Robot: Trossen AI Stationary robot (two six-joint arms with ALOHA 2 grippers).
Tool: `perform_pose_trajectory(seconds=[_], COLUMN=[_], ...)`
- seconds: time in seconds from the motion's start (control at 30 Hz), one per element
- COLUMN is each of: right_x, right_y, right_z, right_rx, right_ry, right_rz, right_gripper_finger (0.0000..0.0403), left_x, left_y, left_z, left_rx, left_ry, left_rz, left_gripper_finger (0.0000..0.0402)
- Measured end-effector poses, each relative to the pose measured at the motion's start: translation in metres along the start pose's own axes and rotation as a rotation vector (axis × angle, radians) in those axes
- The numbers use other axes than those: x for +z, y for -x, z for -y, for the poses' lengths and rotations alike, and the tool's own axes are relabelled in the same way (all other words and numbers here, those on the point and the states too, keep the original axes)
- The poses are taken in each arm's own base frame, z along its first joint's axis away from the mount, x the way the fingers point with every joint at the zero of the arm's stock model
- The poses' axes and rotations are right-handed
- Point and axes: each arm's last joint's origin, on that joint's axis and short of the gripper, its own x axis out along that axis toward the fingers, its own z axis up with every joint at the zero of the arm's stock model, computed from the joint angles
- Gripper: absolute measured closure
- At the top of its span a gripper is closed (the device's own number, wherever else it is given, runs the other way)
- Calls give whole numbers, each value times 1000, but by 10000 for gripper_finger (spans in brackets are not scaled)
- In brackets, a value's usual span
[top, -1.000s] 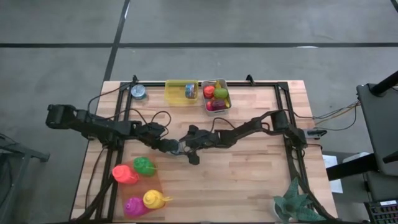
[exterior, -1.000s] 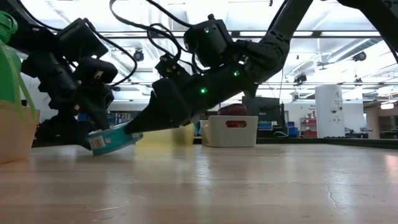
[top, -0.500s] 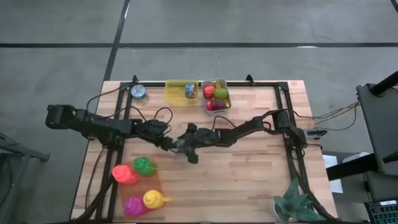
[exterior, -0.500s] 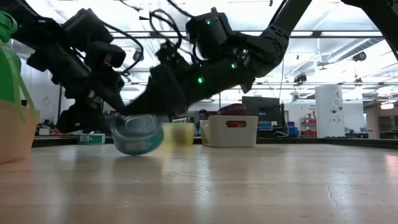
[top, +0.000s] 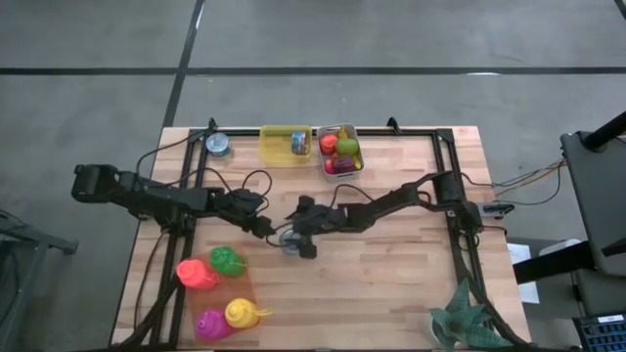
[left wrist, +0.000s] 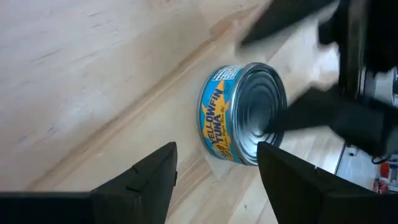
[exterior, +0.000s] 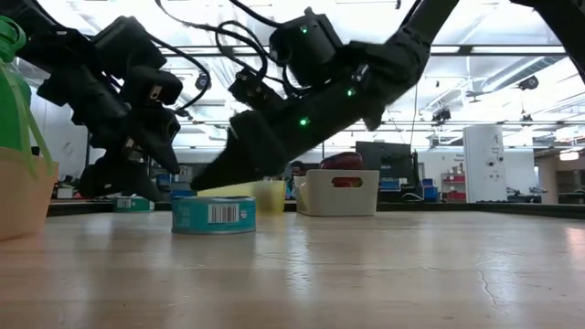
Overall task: Pick & Place Food Item
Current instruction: Put the blue tuna can into the yellow bin
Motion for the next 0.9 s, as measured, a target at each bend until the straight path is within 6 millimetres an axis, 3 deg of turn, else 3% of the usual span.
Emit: perform_pose_trajectory(seconds=[0.2, 0.33, 0.5, 0.6, 0.9], right_x=[20, 17, -5, -22, -53], right_y=[32, 53, 73, 73, 51], right_z=[7, 7, 6, 1, -6], right_rx=[-70, -56, 3, 18, 82], right_ry=[99, 101, 41, 2, -82], right_rz=[-43, -48, -59, -34, 45], right_gripper_finger=[97, 97, 97, 97, 97], left_x=[0, 0, 2, 3, -5], left_y=[0, 0, 0, 0, -11], left_z=[0, -1, 5, 5, 7], left_rx=[2, 5, -50, -53, -24], left_ry=[1, 2, -4, 4, 77], left_rz=[-1, 1, 30, 31, -22], left_gripper_finger=[206, 282, 375, 396, 398])
